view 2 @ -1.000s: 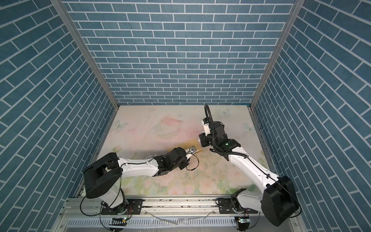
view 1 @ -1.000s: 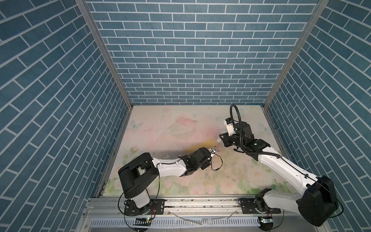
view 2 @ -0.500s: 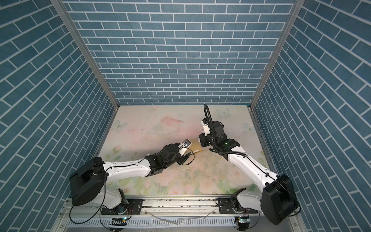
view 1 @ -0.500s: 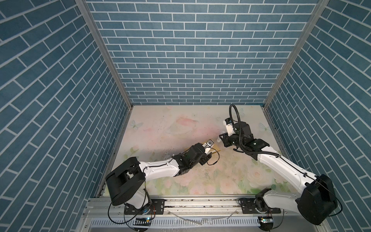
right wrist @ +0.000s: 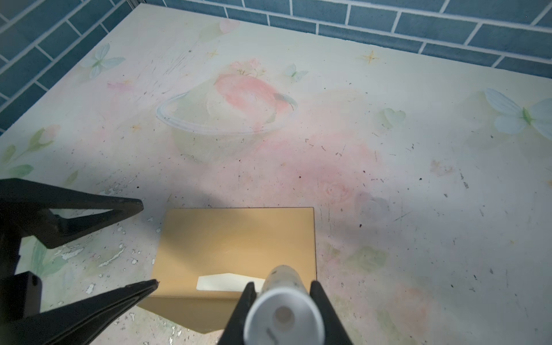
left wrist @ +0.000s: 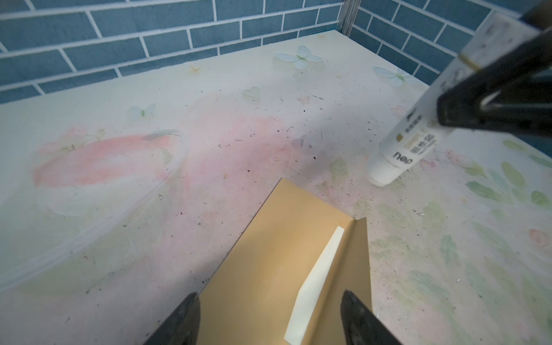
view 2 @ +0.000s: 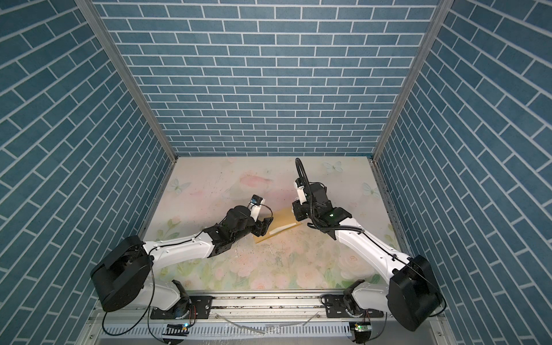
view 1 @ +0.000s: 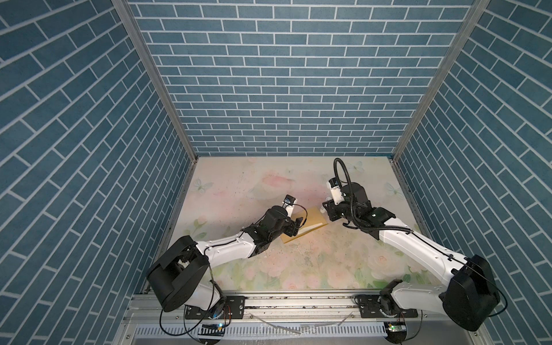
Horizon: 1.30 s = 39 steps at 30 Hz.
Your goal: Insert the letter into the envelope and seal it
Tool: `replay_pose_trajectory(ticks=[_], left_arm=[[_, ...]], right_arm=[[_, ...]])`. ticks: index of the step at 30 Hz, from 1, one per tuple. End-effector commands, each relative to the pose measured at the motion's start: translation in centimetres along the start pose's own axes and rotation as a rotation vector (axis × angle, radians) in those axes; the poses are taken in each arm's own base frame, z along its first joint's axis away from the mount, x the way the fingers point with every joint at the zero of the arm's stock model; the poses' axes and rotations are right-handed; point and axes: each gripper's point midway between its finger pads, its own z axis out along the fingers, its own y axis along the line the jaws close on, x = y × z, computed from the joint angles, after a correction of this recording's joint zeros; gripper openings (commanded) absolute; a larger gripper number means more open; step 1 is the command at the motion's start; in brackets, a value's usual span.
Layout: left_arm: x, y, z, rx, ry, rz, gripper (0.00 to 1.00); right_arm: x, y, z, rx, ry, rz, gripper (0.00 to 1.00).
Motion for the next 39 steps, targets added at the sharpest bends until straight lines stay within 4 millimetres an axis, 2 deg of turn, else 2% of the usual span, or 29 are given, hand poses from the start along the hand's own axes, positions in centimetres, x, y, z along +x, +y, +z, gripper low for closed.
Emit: replay_pose_trajectory(ticks=[1, 5, 10, 23, 32, 39], left_arm=[[0.2, -0.2, 0.2, 0.026, -0.001, -0.067, 0.80], [0.4, -0.1, 0.4, 0.034, 0.001, -0.100, 0.87], [1.0, -0.1, 0.8, 0.046, 0.011, -0.147, 0.83], [3.4, 0.2, 2.8, 0.086, 0.089, -0.328, 0.37], [6.4, 0.7, 3.6, 0.058, 0.172, -0.392, 0.17], [8.5, 2.1, 3.3, -0.014, 0.208, -0.408, 0.10]], right_arm=[[-1.9, 0.7, -0.1, 0.017, -0.031, -0.057, 0.00], [-1.6, 1.7, 0.4, 0.017, 0.002, -0.095, 0.00], [-1.4, 2.4, 0.6, -0.008, 0.010, -0.084, 0.00], [-0.8, 2.8, 0.8, -0.010, 0.035, -0.068, 0.00], [-0.9, 3.9, 0.8, -0.036, 0.044, -0.050, 0.00], [-1.0, 5.1, 1.8, -0.059, 0.056, -0.054, 0.00]])
